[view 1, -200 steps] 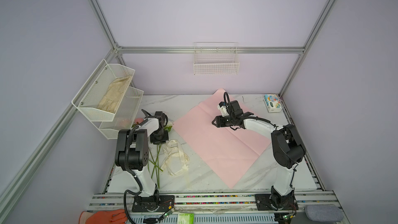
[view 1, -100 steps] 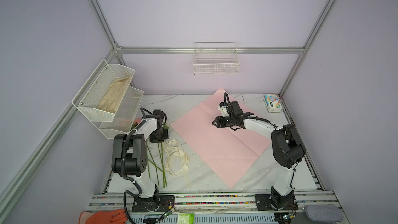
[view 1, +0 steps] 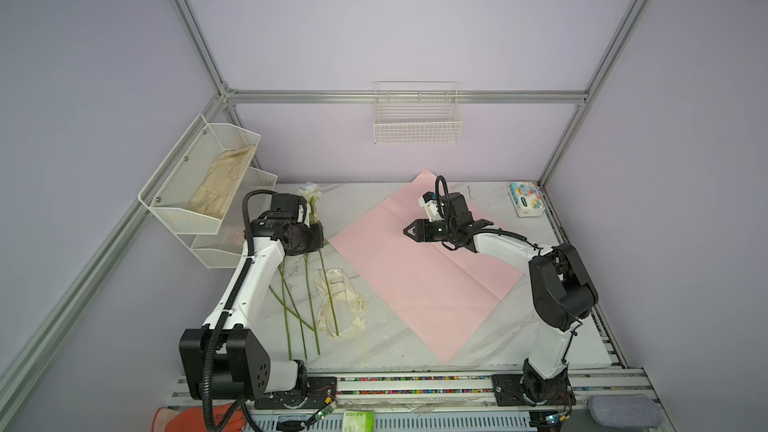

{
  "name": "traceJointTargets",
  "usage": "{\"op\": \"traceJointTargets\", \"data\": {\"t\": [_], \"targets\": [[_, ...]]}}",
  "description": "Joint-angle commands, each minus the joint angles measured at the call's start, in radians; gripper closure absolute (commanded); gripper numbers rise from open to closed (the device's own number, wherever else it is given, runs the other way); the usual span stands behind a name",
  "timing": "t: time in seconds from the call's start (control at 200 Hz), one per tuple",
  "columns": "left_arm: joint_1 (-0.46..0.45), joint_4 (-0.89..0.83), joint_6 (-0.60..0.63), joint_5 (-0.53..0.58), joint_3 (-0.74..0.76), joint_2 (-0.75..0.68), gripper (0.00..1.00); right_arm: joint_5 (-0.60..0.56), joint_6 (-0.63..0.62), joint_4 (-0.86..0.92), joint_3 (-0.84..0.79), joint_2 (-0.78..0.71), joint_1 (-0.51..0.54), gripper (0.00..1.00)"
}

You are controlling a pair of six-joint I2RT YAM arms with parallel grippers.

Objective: Tie the bouquet of fake flowers
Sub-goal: 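Carry the white rose onto the pink paper with the left gripper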

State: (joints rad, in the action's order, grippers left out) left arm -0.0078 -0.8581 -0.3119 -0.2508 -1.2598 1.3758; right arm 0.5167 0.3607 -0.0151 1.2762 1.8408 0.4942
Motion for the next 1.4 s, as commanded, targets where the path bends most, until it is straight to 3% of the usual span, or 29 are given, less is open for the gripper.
{"op": "traceJointTargets", "data": {"t": [0.0, 0.065, 0.17, 0.32, 0.625, 0.94, 1.295, 1.395], "targets": [[-0.062, 0.176, -0.132, -0.205, -0.089, 0.057, 0.96, -0.194, 0.094, -0.012, -0.006, -0.074, -0.016, 0.49], [-0.132, 0.202, -0.162, -0.197, -0.168, 0.148, 0.96, -0.237, 0.117, 0.017, -0.022, -0.098, -0.064, 0.49], [-0.23, 0.205, -0.208, -0.197, -0.332, 0.322, 0.96, -0.202, 0.158, 0.01, -0.097, -0.153, -0.182, 0.49], [-0.329, 0.208, -0.261, -0.237, -0.605, 0.603, 0.96, -0.179, 0.109, 0.065, -0.145, -0.215, -0.301, 0.48], [-0.423, 0.176, -0.359, -0.331, -1.036, 1.018, 0.99, -0.185, 0.024, 0.151, -0.167, -0.264, -0.355, 0.47], [-0.469, 0.149, -0.381, -0.32, -1.248, 1.229, 1.0, -0.17, -0.006, 0.169, -0.164, -0.235, -0.356, 0.47], [-0.5, 0.192, -0.383, -0.279, -1.273, 1.291, 1.0, -0.105, -0.027, 0.171, -0.173, -0.193, -0.356, 0.47], [-0.501, 0.209, -0.391, -0.267, -1.274, 1.304, 0.95, -0.094, -0.021, 0.167, -0.178, -0.191, -0.356, 0.47]]}}
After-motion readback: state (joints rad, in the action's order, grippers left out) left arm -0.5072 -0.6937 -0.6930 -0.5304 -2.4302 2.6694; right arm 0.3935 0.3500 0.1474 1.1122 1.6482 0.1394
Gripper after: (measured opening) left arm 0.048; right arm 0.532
